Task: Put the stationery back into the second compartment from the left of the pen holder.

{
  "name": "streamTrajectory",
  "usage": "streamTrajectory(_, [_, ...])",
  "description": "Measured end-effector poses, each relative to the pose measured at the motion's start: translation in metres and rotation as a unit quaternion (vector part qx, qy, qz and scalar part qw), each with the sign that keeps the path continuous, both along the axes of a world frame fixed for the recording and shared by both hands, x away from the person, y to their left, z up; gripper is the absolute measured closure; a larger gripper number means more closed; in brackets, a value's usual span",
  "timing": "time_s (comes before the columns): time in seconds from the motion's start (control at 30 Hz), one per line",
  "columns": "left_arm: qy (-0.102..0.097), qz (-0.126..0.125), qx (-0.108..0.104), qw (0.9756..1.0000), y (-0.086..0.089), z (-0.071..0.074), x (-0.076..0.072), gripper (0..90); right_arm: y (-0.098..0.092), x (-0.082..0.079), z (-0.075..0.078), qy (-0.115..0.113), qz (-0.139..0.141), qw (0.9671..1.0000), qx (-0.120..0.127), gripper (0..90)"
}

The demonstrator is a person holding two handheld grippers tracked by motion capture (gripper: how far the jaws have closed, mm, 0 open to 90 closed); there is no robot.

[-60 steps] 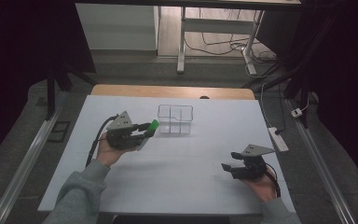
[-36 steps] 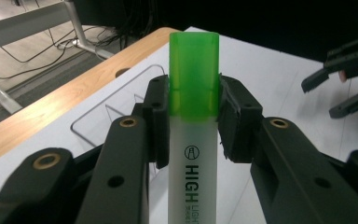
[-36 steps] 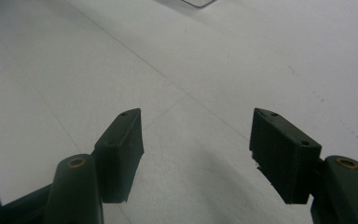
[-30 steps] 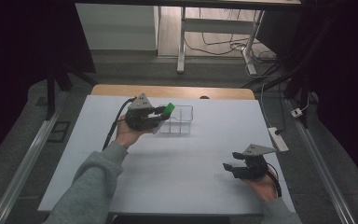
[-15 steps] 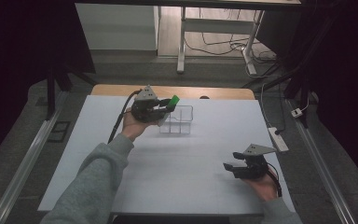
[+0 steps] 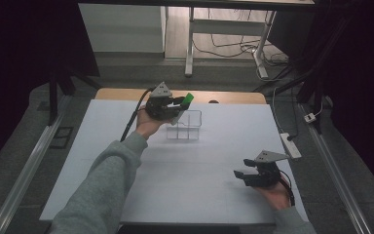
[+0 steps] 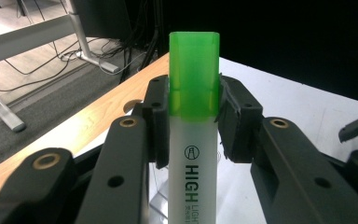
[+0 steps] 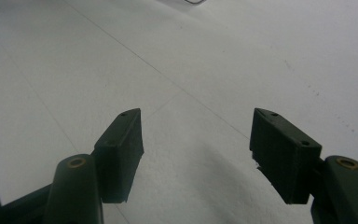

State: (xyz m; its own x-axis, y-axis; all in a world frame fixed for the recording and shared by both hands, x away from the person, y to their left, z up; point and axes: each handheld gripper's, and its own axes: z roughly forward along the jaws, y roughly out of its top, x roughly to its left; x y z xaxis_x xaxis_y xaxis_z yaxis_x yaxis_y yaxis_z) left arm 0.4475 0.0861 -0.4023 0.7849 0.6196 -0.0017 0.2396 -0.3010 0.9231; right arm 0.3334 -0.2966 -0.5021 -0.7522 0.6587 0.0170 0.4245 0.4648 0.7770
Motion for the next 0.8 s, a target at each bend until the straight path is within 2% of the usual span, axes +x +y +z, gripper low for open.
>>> streamTrajectory(0.17, [-0.002, 0.0, -0.011, 0.9999, -0.005, -0.002, 0.009, 66.1, -0.001, 0.0, -0.001, 0.002, -0.001, 1.0, 0.002, 34.0])
streamTrajectory(0.27, [-0.003, 0.001, -0.009, 1.0, -0.008, -0.004, 0.015, 66.1, 0.0, 0.0, -0.001, 0.002, 0.0, 1.0, 0.001, 34.0])
streamTrajectory(0.33, [0.002, 0.0, -0.02, 0.9998, -0.01, -0.006, 0.019, 66.0, 0.0, 0.0, -0.001, 0.002, 0.0, 1.0, 0.0, 33.9])
streamTrajectory(0.8, [0.01, 0.008, -0.025, 0.9996, -0.017, -0.022, 0.039, 65.8, -0.001, 0.002, -0.003, 0.006, 0.0, 1.0, -0.001, 34.0])
